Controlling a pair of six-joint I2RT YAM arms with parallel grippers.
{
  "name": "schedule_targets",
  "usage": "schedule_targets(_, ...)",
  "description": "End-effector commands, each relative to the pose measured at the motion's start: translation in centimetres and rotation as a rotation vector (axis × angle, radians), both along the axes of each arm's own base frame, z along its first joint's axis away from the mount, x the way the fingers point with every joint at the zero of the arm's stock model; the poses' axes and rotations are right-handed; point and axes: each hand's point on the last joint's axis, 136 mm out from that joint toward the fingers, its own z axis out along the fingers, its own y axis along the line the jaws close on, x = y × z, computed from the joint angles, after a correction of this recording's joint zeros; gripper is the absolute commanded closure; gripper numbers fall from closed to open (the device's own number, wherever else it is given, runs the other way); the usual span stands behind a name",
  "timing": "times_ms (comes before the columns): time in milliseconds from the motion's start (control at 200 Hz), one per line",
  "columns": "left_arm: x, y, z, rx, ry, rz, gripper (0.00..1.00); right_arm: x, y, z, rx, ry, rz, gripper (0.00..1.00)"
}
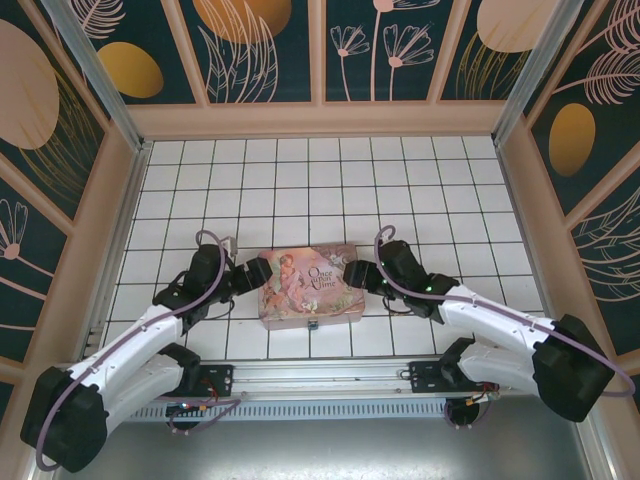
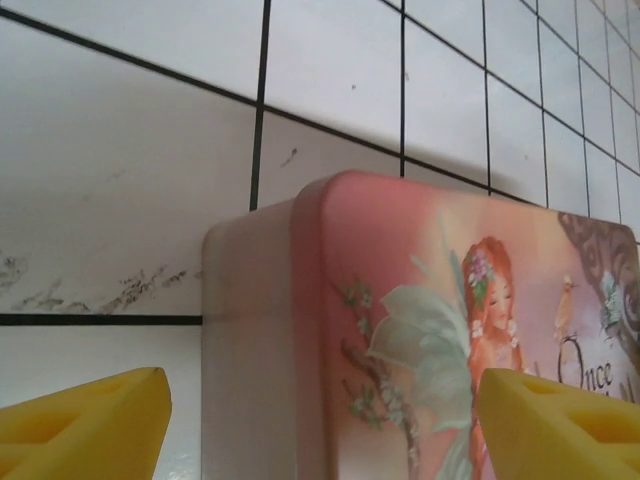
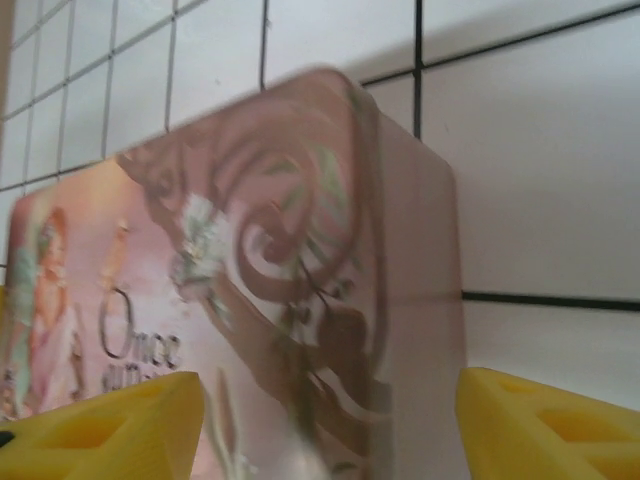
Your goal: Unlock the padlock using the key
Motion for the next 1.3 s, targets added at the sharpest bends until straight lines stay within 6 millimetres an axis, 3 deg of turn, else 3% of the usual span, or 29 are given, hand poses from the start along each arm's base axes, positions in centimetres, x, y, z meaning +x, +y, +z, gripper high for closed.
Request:
schedule_targets(0,-0.2,-0.9,-0.9,-0.039,0.02,-0.025,0.2,0.0,0.5,-0.7,0.02,0.018,-0.029,0.41)
schedule_targets(260,1.9,-2.7,-1.4,-0.06,0.018,-0.052,0.29,1.8,2.4,-0.3,0.033,0.012,-0.039,0.74)
schedule_targets(611,9.2,-5.4,0.9,-0.008,-0.072,-0.051,0.29,8.6,3.0,1.7,0.082,-0.049,-0.12,0.76)
schedule_targets(786,12.5,-6.9,1.1,0.006,-0.1,-0.05,0.28,11.9,2.8,1.3,0.065,-0.053,-0.16,0.75)
schedule_targets(1061,14.8,-7.6,0.9,0.017,-0.124,-0.031,0.23,16.4,2.9,0.9,0.077,-0.049,-0.208,0.72)
schedule_targets(1296,16.6,-8.1,1.1,0.038,-0.151,-0.034,0.18,17.2,3.2,1.0,0.084,-0.041,-0.215,0.63)
